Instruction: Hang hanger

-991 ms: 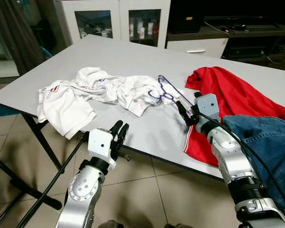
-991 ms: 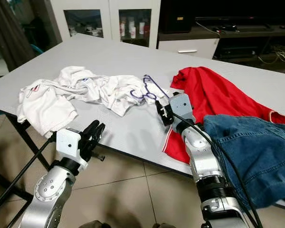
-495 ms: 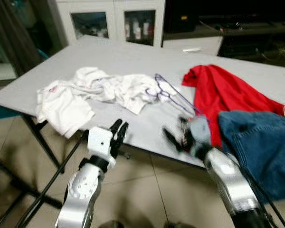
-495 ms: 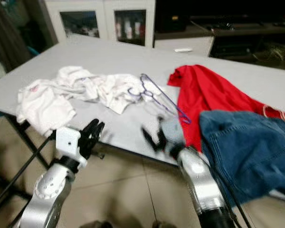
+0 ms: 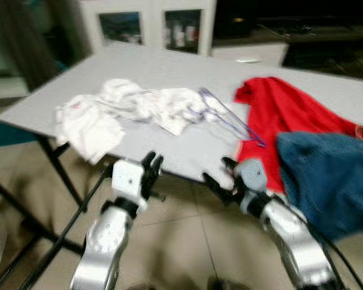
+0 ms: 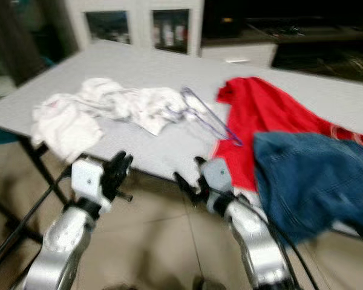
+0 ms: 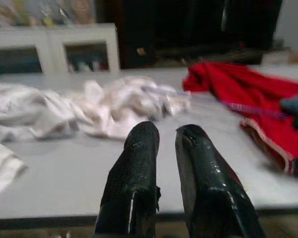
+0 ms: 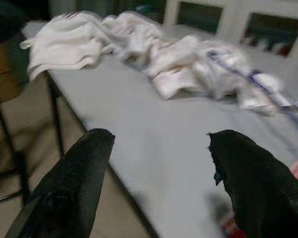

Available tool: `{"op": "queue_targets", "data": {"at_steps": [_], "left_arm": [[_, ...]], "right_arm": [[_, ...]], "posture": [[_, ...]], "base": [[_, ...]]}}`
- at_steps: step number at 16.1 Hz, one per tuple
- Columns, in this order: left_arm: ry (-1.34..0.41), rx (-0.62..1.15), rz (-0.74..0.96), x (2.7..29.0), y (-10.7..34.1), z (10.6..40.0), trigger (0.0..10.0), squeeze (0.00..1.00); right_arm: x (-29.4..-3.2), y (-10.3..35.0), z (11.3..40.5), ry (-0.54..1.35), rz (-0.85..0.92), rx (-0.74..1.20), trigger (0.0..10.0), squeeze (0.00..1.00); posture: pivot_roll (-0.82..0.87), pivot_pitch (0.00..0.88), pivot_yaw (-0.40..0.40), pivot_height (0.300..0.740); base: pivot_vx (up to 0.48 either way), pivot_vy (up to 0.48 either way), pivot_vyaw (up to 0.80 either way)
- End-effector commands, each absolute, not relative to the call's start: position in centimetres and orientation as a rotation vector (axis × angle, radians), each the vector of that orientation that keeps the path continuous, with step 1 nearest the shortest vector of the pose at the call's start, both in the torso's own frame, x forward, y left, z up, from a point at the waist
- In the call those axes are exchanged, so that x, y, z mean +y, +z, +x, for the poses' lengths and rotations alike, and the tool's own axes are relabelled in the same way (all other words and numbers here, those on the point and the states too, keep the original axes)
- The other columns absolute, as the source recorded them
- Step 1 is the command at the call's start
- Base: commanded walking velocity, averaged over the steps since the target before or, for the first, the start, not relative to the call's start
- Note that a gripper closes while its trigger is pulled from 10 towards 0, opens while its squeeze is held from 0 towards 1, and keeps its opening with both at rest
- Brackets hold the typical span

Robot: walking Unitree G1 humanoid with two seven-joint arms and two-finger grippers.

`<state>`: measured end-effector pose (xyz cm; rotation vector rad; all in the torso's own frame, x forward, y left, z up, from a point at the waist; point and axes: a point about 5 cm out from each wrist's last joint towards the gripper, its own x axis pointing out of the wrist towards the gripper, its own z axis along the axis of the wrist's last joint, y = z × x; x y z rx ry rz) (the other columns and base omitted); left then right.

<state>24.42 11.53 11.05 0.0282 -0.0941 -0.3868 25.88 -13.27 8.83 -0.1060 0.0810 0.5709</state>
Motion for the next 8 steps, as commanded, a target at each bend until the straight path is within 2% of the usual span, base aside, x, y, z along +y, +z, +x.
{"op": "queue_targets", "data": {"at_steps": [1,8], "left_arm": [[-0.373,-0.068,0.023,11.84,10.5,24.19,10.0,0.0],[-0.367,-0.06,0.026,12.01,10.3,23.91,10.0,0.0]], "right_arm": [[-13.52,10.83,27.2,0.502,-0.104,-0.016,10.0,0.0],[-13.49,10.63,26.89,0.484,-0.11,-0.015,10.0,0.0]], "posture": [[-0.04,0.0,0.039,0.74],[-0.04,0.0,0.038,0.74]], "base": [[0.0,0.0,0.0],[0.0,0.0,0.0]]}}
